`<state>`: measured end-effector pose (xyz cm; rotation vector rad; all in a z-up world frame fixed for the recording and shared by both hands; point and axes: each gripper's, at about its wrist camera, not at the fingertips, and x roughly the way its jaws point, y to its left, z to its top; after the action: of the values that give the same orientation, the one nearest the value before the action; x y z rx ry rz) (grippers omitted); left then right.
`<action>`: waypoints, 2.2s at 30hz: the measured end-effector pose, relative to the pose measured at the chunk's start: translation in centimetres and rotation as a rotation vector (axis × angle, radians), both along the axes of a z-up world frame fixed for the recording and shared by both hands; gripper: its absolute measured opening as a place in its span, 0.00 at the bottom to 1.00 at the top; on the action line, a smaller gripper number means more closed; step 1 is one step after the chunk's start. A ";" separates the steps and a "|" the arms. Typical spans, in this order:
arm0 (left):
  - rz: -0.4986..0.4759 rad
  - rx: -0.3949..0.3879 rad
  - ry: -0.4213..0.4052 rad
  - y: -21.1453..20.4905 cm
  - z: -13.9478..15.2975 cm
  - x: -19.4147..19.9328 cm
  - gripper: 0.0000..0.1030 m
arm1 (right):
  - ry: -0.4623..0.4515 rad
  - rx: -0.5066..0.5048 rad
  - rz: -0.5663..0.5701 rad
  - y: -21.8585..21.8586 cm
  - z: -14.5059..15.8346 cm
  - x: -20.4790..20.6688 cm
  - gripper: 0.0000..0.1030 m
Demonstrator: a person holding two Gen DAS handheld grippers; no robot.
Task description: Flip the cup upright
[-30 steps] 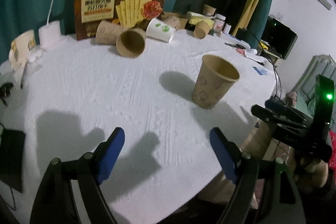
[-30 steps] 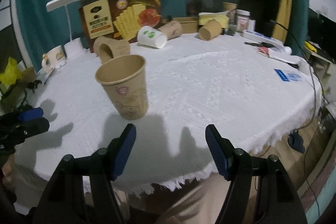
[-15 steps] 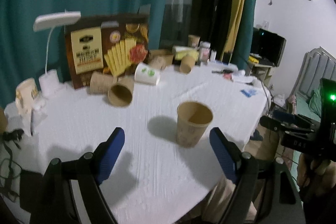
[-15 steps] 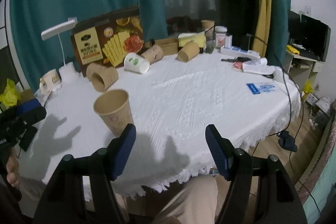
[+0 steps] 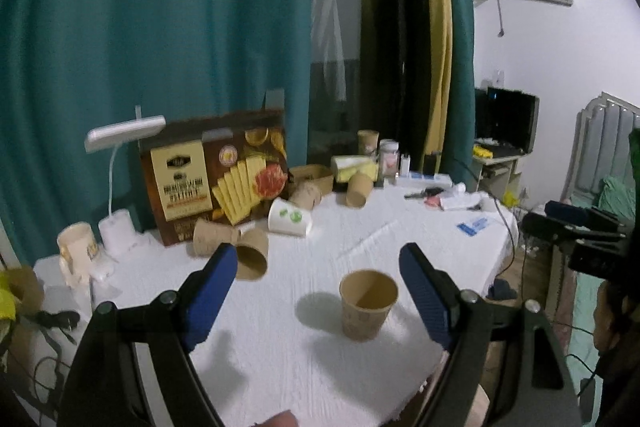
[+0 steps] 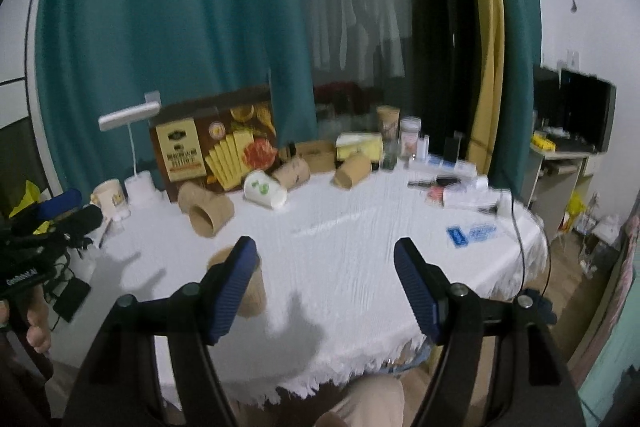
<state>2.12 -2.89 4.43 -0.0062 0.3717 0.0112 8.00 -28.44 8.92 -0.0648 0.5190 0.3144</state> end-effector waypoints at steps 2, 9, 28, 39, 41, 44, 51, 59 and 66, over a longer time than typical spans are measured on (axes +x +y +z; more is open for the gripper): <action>0.002 0.002 -0.030 0.1 0.7 -0.5 0.81 | -0.034 0.000 0.004 0.2 1.1 -0.8 0.69; 0.020 -0.028 -0.086 1.4 1.9 -1.2 0.91 | -0.080 0.005 0.025 1.5 2.5 -1.8 0.79; 0.025 -0.034 -0.097 2.5 1.4 -1.3 1.00 | -0.057 -0.015 0.043 3.0 1.3 -1.1 0.80; 0.026 -0.020 -0.075 2.2 0.9 -1.0 1.00 | -0.051 -0.011 0.047 3.1 0.8 -1.1 0.80; 0.024 -0.019 -0.075 2.1 0.9 -1.0 1.00 | -0.049 -0.011 0.049 3.1 0.8 -1.0 0.80; 0.023 -0.019 -0.073 2.0 0.9 -1.0 1.00 | -0.051 -0.011 0.054 3.3 0.7 -1.1 0.80; 0.025 -0.023 -0.067 2.0 0.7 -1.2 1.00 | -0.045 -0.009 0.067 3.6 0.4 -1.1 0.80; 0.031 -0.025 -0.072 2.0 0.8 -1.5 1.00 | -0.039 0.000 0.072 3.4 0.2 -0.9 0.80; 0.035 -0.027 -0.073 1.8 0.8 -1.3 1.00 | -0.035 0.003 0.072 3.3 0.1 -1.0 0.80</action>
<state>0.85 -1.06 5.21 -0.0396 0.2985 0.0400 7.04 -25.13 8.98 -0.0859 0.4820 0.3837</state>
